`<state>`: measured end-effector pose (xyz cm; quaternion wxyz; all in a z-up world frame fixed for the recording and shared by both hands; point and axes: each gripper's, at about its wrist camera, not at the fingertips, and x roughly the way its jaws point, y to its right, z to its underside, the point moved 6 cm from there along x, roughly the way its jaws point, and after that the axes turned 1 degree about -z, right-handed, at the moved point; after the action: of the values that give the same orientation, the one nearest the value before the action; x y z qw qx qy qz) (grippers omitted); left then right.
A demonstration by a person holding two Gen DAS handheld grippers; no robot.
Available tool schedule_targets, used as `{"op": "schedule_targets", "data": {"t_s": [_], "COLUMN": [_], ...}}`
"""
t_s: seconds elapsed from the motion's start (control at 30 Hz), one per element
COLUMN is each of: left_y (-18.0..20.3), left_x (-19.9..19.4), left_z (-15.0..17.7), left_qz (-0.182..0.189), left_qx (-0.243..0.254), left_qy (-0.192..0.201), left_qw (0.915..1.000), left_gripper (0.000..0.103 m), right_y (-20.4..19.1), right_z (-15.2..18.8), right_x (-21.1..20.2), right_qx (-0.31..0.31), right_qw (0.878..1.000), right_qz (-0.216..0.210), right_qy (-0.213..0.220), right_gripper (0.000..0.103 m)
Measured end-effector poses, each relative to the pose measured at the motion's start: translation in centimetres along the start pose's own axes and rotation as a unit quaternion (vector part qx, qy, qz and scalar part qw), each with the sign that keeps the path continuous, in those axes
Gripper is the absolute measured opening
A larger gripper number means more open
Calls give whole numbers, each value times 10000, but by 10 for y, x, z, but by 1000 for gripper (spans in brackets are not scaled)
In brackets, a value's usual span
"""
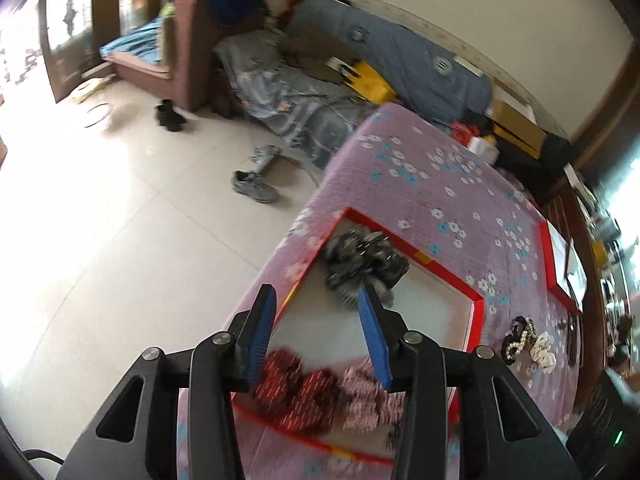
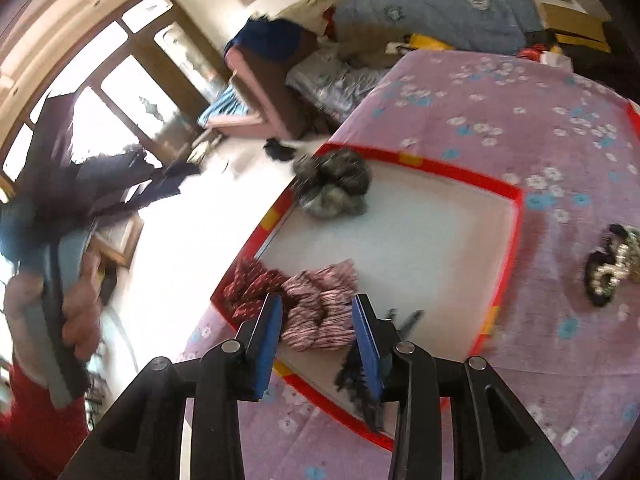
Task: Organize jewelry
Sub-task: 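Carry both scrunchies into the box lid and open both tools, then move both open tools back toward the bracelets and white scrunchie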
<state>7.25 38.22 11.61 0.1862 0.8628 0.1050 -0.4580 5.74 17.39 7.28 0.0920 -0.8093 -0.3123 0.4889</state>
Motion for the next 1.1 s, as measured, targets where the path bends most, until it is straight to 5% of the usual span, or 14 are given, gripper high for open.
{"op": "schedule_targets", "data": {"t_s": [0.2, 0.37, 0.8, 1.1], "left_y": [-7, 24, 171, 221], "left_x": [-48, -61, -52, -48], "left_z": [47, 85, 148, 171], "left_qz": [-322, -513, -70, 23], "left_qx": [-365, -64, 1084, 1540], "left_qy": [210, 194, -61, -145], "left_qw": [9986, 9985, 9941, 9880], "left_gripper": [47, 49, 49, 49], "right_y": [28, 86, 207, 254], "right_z": [22, 64, 134, 156], "right_x": [-48, -85, -169, -197], "right_qx": [88, 661, 2009, 2383], "right_qw": [9995, 9960, 9709, 9579], "right_qz": [185, 503, 1090, 1346], "right_qy": [238, 323, 718, 871], "right_gripper": [47, 48, 52, 52]}}
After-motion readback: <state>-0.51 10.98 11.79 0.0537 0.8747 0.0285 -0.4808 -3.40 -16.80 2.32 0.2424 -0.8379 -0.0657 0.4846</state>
